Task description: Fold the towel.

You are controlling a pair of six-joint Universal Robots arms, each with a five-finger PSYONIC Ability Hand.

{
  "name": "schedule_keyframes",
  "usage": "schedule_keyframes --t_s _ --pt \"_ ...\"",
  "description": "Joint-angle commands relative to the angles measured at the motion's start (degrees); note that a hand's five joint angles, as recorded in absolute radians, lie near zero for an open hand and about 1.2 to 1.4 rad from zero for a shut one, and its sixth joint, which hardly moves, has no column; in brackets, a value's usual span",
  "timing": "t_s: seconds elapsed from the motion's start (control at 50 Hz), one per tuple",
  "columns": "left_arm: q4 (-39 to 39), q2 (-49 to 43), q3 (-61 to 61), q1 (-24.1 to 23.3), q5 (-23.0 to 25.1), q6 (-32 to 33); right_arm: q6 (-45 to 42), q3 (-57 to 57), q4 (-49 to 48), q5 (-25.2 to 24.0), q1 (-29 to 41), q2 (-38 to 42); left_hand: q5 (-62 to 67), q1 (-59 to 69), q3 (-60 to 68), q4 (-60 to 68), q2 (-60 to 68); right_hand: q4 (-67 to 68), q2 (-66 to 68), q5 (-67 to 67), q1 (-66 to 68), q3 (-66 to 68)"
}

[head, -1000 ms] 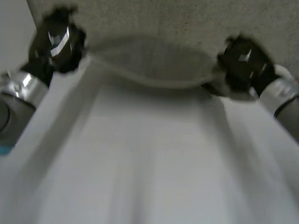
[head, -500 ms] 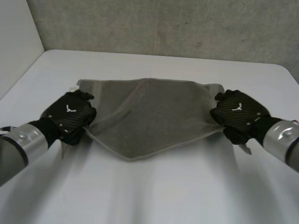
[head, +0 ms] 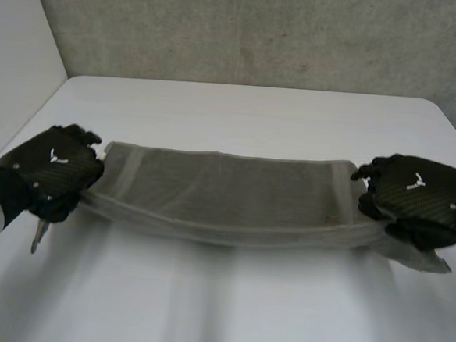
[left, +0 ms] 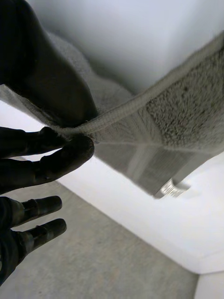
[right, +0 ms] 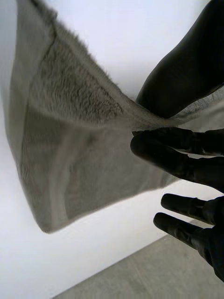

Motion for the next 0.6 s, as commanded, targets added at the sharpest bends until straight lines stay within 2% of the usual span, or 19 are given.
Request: schedule_keyframes --t_s 0.02,0.06,0.08,0.12,0.18,0.28,0.34,0.38,0.4,0.44,0.5,0.6 --pt "10.17 -11.93 6.67 -3.42 1.03 -1.13 12.83 -15.48 -9.49 8.69 7.26 13.94 2.62 4.93 -2.42 -2.93 2.76 -3.52 2.76 4.42 6.55 -2.27" --pt "13.93 -18.66 11.22 -7.27 0.51 -0.87 17.39 -23.17 -13.51 16.47 12.86 19.28 2.62 4.93 -2.42 -2.93 2.76 -3.52 2.76 4.42 6.55 -2.27" --pt "13.95 -18.70 11.24 -7.29 0.50 -0.86 17.40 -23.21 -13.53 16.51 12.88 19.30 2.62 4.93 -2.42 -2.93 2.76 -3.52 2.76 4.42 6.55 -2.27" --pt "16.05 -26.57 16.84 -10.00 -1.68 -0.60 19.59 -29.07 -18.52 20.97 16.04 24.20 2.62 4.93 -2.42 -2.93 2.76 -3.52 2.76 4.42 6.55 -2.27" --pt "16.41 -29.77 19.59 -10.28 -3.19 -0.51 21.01 -31.12 -21.09 22.92 16.75 26.07 2.62 4.93 -2.42 -2.93 2.76 -3.52 2.76 4.42 6.55 -2.27" --pt "19.04 -40.39 29.07 -10.89 -7.84 0.01 29.34 -37.00 -31.35 27.74 18.94 32.30 2.62 4.93 -2.42 -2.93 2.76 -3.52 2.76 4.42 6.55 -2.27" --pt "20.63 -41.99 30.40 -10.98 -8.11 0.10 29.97 -38.06 -33.13 28.99 19.65 33.54 2.62 4.93 -2.42 -2.93 2.76 -3.52 2.76 4.42 6.55 -2.27" --pt "25.09 -43.83 31.37 -10.98 -8.11 0.10 29.97 -38.85 -35.15 30.74 20.62 35.38 2.62 4.93 -2.42 -2.93 2.76 -3.52 2.76 4.42 6.55 -2.27" --pt "25.11 -43.83 31.37 -10.98 -8.11 0.10 29.97 -38.86 -35.15 30.75 20.62 35.39 2.62 4.93 -2.42 -2.93 2.76 -3.52 2.76 4.42 6.55 -2.27" --pt "30.97 -44.53 31.11 -11.07 -8.63 0.01 30.32 -38.94 -36.38 30.75 21.23 36.79 2.62 4.93 -2.42 -2.93 2.76 -3.52 2.76 4.42 6.55 -2.27" --pt "35.55 -44.71 29.88 -11.15 -8.73 0.01 30.41 -38.59 -39.18 31.10 22.11 38.28 2.62 4.93 -2.42 -2.93 2.76 -3.52 2.76 4.42 6.55 -2.27" --pt "39.78 -44.80 28.82 -11.15 -8.73 -0.07 30.41 -37.19 -42.88 31.45 22.38 39.69 2.62 4.93 -2.42 -2.93 2.76 -3.52 2.76 4.42 6.55 -2.27"
